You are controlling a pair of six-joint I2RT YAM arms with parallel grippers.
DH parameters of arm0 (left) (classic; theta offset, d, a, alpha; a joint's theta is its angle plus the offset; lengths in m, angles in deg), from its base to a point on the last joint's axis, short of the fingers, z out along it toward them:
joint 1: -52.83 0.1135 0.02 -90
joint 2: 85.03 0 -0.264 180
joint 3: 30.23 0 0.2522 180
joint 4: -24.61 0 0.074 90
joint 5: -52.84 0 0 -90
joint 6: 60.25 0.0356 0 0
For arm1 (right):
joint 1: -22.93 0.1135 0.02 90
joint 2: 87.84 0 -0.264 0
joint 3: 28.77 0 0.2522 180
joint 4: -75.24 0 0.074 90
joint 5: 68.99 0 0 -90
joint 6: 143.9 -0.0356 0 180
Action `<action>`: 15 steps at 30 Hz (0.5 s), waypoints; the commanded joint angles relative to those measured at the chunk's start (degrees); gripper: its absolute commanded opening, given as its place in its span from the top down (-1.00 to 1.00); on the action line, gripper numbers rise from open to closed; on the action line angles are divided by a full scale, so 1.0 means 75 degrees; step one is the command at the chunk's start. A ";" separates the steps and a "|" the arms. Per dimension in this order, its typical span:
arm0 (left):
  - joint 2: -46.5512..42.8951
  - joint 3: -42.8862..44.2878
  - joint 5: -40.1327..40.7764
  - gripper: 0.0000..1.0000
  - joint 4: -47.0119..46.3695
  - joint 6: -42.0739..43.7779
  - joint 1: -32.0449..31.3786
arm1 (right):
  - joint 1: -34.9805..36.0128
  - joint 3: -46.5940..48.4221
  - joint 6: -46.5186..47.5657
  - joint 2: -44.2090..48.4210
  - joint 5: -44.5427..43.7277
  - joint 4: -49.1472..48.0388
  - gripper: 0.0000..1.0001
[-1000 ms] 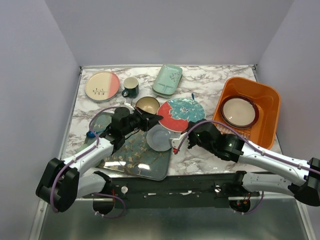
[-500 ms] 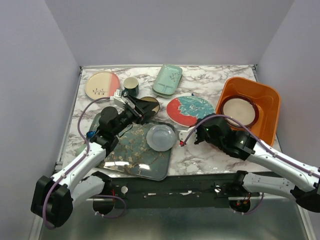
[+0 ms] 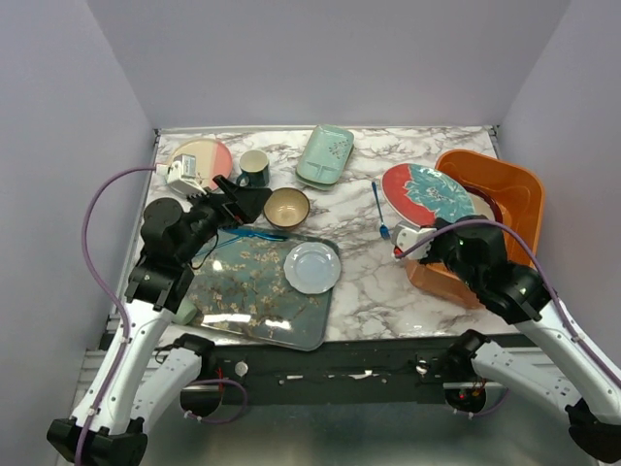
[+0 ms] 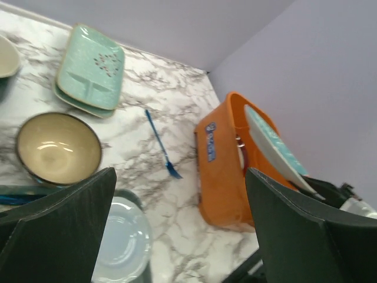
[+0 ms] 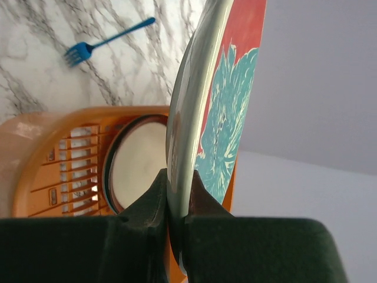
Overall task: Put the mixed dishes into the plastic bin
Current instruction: Pick up the plate at the center of the board, then place the plate in the plastic bin.
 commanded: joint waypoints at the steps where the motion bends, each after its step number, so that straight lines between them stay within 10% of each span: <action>1: -0.0044 0.0761 0.0792 -0.97 0.2147 0.2632 0.0043 | -0.0482 -0.0174 0.0356 0.0559 -0.0215 -0.1198 0.99; 6: -0.0278 0.0657 0.2325 -0.97 0.2946 0.4040 0.0031 | -0.1092 -0.0245 0.0403 0.0654 -0.0251 -0.1397 0.99; 15: -0.0525 -0.0445 0.2059 -0.97 0.2080 0.4148 0.0043 | -0.2217 -0.0374 0.0356 0.0373 -0.0321 -0.1925 0.99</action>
